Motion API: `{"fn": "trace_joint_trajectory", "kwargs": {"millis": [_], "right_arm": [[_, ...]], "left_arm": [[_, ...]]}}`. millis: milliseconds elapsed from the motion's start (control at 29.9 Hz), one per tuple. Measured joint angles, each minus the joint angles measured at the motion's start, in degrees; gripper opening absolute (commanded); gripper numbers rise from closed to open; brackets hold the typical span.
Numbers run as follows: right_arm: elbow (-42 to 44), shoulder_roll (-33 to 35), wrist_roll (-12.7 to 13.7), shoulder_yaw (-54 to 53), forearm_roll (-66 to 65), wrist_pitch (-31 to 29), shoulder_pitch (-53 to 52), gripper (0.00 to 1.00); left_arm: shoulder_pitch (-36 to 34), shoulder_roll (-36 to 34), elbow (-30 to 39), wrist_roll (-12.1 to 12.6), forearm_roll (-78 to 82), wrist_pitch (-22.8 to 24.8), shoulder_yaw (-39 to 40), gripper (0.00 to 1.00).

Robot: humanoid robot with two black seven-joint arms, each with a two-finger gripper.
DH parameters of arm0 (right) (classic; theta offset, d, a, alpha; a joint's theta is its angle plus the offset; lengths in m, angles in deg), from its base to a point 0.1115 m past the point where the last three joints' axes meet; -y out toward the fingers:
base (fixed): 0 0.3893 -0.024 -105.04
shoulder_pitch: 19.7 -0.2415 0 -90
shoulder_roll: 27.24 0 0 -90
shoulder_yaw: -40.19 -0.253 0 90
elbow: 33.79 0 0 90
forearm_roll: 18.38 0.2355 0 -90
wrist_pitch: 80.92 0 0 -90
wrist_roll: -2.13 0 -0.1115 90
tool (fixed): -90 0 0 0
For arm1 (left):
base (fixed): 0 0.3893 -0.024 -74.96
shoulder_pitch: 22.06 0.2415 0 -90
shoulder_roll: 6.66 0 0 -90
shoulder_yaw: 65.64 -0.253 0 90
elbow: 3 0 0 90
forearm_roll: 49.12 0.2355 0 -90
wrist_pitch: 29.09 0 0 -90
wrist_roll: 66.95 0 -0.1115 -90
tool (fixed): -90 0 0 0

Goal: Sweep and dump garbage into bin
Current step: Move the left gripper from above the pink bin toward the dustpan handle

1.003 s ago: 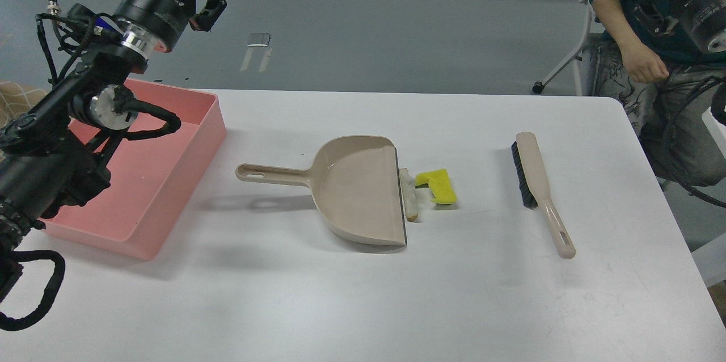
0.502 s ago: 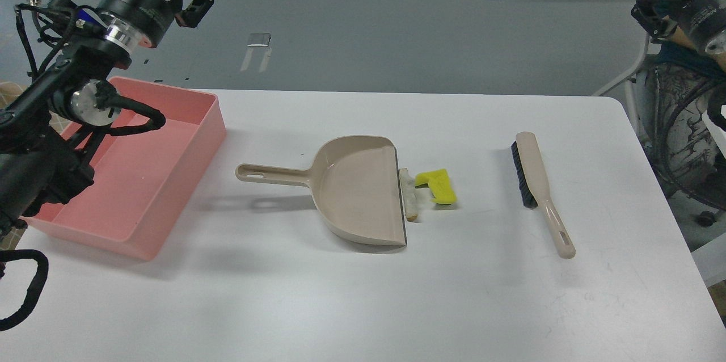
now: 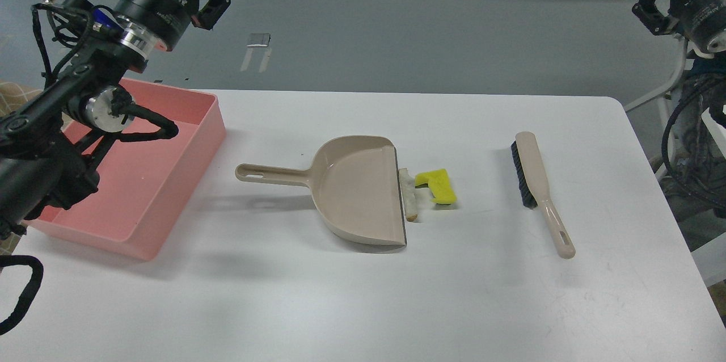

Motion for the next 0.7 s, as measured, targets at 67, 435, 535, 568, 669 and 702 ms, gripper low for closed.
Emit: {"fn": "trace_joint_trajectory", "kwargs": {"millis": [67, 435, 535, 568, 669, 702], "right_arm": [[-0.14, 0.00, 0.00, 0.05, 0.00, -0.05, 0.00, 1.00], [-0.69, 0.32, 0.00, 0.04, 0.00, -0.25, 0.74, 1.00], [-0.76, 0.35, 0.02, 0.04, 0.00, -0.25, 0.78, 1.00], [-0.82, 0.35, 0.02, 0.03, 0.00, -0.25, 0.78, 1.00], [-1.11, 0.35, 0.02, 0.03, 0.00, -0.25, 0.85, 1.00], [-1.14, 0.35, 0.02, 0.03, 0.00, -0.25, 0.88, 1.00]], "left_arm": [[0.00, -0.03, 0.09, 0.02, 0.00, -0.19, 0.00, 0.98], [0.08, 0.36, 2.69, 0.04, 0.07, -2.02, -0.04, 0.98], [0.09, 0.43, 3.07, 0.04, 1.07, -2.41, -0.07, 0.98], [0.11, 0.44, 3.29, 0.04, 1.71, -2.48, -0.10, 0.98], [0.80, 0.09, 5.40, 0.12, 3.46, -3.04, -0.24, 0.98], [1.51, -0.28, 6.70, 0.16, 3.97, -3.48, -0.25, 0.98]]}}
